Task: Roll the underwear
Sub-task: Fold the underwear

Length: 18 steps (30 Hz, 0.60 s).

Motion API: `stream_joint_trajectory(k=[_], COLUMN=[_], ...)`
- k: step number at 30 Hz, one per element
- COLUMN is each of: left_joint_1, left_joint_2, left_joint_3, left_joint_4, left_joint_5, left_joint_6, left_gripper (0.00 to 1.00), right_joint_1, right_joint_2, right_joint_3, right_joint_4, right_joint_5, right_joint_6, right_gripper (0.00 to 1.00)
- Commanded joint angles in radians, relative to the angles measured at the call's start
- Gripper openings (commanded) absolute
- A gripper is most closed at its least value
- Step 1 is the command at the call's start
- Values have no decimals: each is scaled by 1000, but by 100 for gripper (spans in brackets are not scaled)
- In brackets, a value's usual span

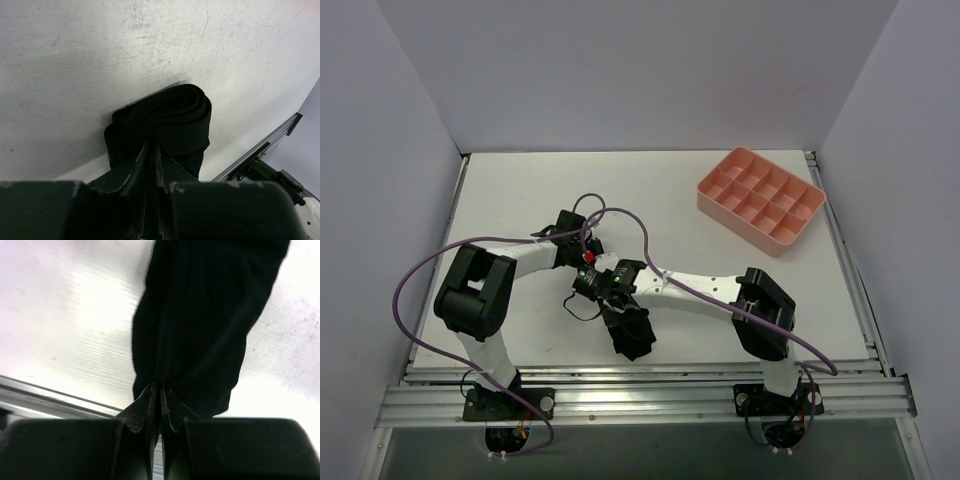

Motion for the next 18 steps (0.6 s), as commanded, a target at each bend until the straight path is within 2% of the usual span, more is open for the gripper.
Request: stream_joint_trajectory(k=[1, 13, 15, 18], left_joint_1=[4, 13, 15, 15], left_joint_2=[45, 64, 67, 68], left_joint_3=[13, -1, 13, 44], left_joint_4=[0, -6, -21, -49], left_joint_5=[-56, -82, -86, -100], left_joint_6=[39, 56, 67, 81], left_gripper=[20, 20, 19, 19], right_joint_1=[8, 11, 12, 11], right_joint_2=[29, 81, 73, 47], right_joint_3=[60, -36, -46, -37], right_joint_4=[-67, 114, 118, 99], right_joint_5=[-10, -179, -177, -170], right_joint_6=[-26, 9, 9, 10], right_gripper=[0, 0, 3, 13])
